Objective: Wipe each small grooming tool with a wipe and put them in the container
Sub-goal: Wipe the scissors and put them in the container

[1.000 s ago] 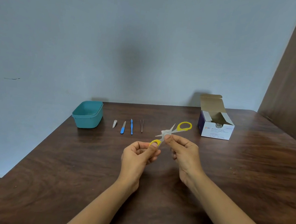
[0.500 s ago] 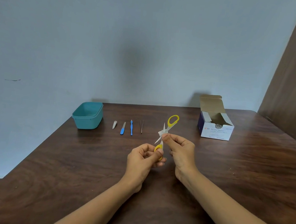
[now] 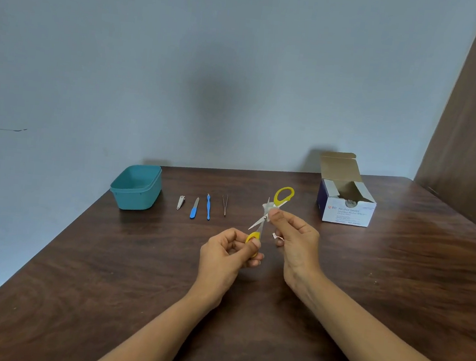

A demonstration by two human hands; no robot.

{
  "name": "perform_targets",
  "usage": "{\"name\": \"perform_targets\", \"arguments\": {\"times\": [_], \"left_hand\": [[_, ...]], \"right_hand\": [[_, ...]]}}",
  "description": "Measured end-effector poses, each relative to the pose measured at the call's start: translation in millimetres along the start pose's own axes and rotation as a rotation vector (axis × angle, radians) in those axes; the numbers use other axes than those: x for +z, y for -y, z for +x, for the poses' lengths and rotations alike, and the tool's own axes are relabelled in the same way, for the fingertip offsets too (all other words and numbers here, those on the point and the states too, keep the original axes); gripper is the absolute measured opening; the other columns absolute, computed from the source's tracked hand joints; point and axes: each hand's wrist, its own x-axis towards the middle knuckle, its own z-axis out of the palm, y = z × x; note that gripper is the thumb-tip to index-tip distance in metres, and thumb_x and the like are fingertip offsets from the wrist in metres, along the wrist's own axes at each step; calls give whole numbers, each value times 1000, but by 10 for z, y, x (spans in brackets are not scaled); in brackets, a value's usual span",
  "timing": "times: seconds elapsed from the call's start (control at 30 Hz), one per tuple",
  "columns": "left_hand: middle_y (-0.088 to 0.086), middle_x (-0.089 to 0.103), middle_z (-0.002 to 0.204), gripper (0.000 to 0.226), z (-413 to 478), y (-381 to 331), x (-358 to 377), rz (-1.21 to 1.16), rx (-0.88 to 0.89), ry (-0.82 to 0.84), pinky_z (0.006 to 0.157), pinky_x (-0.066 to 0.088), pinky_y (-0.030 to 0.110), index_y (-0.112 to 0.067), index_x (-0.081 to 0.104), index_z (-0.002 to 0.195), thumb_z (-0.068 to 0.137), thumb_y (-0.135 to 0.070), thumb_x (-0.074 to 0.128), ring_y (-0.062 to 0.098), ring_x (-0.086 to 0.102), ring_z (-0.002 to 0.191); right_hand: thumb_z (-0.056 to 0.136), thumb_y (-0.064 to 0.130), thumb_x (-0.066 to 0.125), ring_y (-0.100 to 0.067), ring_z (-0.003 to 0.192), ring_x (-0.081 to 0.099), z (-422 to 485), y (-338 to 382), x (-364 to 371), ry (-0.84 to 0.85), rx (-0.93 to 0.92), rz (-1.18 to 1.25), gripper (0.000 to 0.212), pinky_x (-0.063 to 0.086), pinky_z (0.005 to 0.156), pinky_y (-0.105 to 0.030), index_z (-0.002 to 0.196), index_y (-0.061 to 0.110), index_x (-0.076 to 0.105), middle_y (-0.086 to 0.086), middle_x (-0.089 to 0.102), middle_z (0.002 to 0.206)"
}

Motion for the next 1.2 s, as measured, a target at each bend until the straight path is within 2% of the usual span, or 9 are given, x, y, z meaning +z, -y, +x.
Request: {"name": "perform_targets", "arguments": {"times": [0.13,0.27,0.37,0.43,0.53,0.63,0.83,1.0,1.2], "left_hand": [[24,70,74,14,-8,16,-2,40,1,33,63,58,25,5,66,86,85,-9,69,19,70,66],[21,70,73,13,-5,18,-16,54,0,38,62,57,24,3,66,85,85,-9,69,20,71,67],[13,69,65,9,-8,16,-1,74,8,59,63,57,24,-2,66,81,85,-10,70,22,71,69],[7,67,60,9,-13,11,13,86,12,75,62,57,23,-2,66,80,84,-8,70,22,72,69],[7,67,60,11,-11,-1,24,75,18,83,61,56,21,4,66,83,85,-6,69,21,71,67],[5,67,59,10,-5,-10,34,54,13,93,60,56,21,2,66,83,85,-7,69,19,70,66],[14,70,70,8,5,-20,32,-38,-46,109,61,56,21,-3,67,83,85,-10,69,19,71,68],[14,71,69,8,0,9,11,-56,-59,94,64,57,24,-4,66,81,84,-11,70,24,71,72],[10,68,63,9,-8,39,-1,-18,-48,62,64,58,26,-3,66,78,84,-8,70,28,72,72]], "right_hand": [[82,17,72,-7,56,37,41,-11,-35,17,44,-17,5,33,48,-19,79,15,75,0,60,65],[85,20,69,-7,54,34,22,-58,-11,55,57,-84,14,33,50,-21,91,9,75,1,47,61],[86,20,69,-6,55,34,63,-23,-6,23,29,-86,11,31,51,-21,79,13,74,2,51,63],[87,21,67,-8,53,30,79,-21,1,-1,42,-46,21,28,48,-19,68,14,68,-2,42,62],[90,22,63,-9,51,28,88,-25,20,-5,54,-20,30,28,47,-19,62,15,61,-1,35,58],[93,22,60,-9,51,30,95,-5,38,12,69,31,32,29,51,-21,61,15,58,-1,36,58],[92,13,59,-6,49,38,101,55,50,49,161,242,22,32,41,-15,70,9,61,2,43,55],[92,19,60,-6,58,37,111,30,-14,131,77,13,18,32,54,-19,75,13,66,0,44,65],[83,21,70,-7,61,43,86,-4,-22,54,60,-120,11,37,59,-20,78,12,73,3,57,63]]}}
